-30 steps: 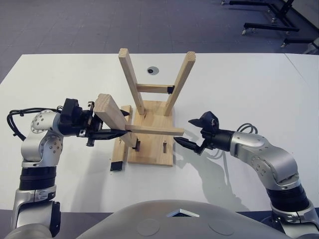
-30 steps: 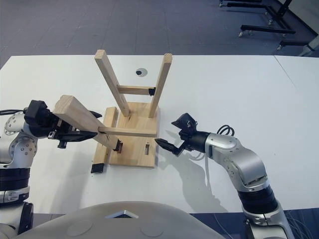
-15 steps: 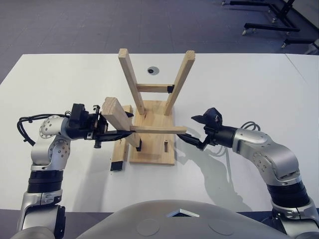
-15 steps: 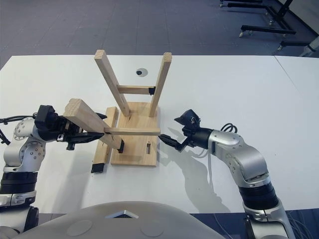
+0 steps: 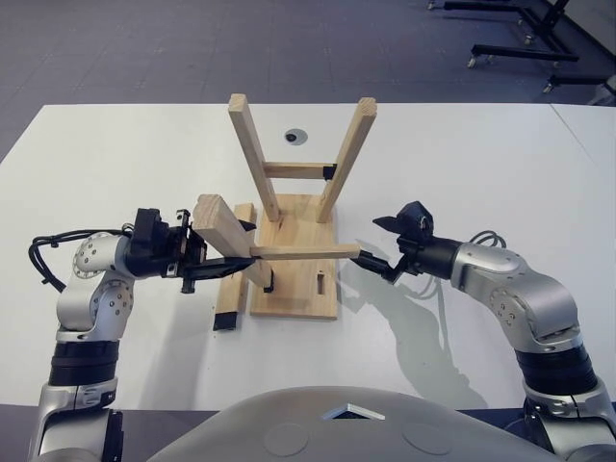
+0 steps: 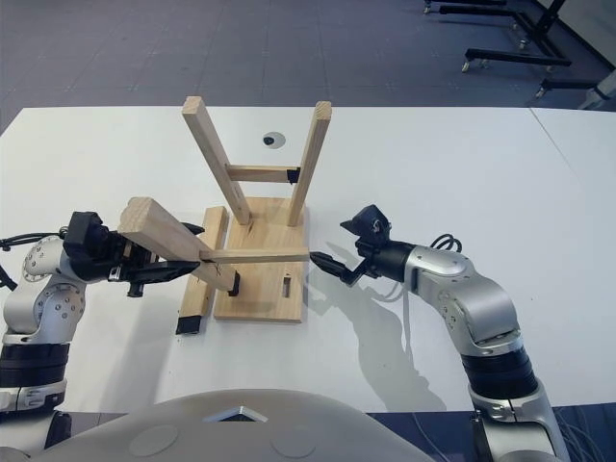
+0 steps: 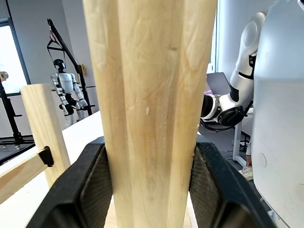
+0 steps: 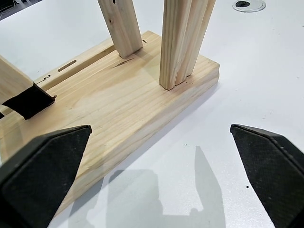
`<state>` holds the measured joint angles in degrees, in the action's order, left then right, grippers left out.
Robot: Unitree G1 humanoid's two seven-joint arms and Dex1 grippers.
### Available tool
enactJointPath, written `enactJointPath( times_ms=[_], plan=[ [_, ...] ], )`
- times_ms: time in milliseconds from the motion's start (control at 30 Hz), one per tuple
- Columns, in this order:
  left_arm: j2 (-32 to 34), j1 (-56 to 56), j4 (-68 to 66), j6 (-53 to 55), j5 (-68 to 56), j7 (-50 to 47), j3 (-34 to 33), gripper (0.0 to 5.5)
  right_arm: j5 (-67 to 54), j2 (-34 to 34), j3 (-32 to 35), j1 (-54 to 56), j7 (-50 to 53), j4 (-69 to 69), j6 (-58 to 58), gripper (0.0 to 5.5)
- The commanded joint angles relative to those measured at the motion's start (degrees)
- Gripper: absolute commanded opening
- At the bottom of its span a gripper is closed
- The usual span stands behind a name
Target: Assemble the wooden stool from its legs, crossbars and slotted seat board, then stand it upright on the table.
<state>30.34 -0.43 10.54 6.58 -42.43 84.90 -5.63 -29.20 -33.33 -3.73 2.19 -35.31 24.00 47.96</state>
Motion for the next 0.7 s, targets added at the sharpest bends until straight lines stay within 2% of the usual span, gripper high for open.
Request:
enactJointPath(
  times_ms=[33,367,700],
  plan=[
    [0.7,2.3,1.6,0.5,0.5,-0.3,1.0,2.04,0.6,-0.4,0.8,0.5,0.2,-0.1,-0.4,5.4],
    [3.7,-0.7,-1.4,-0.1,0.9,1.0,0.1,2.04,1.4,-0.1,0.6,-1.1,0.9,-0.6,-1.9,5.4],
    [4.7,1.3,-1.6,2.1,4.1,-1.3,3.1,2.04,1.9,0.3,1.0,-0.9,0.7,-1.3,-1.8,5.4]
  ],
)
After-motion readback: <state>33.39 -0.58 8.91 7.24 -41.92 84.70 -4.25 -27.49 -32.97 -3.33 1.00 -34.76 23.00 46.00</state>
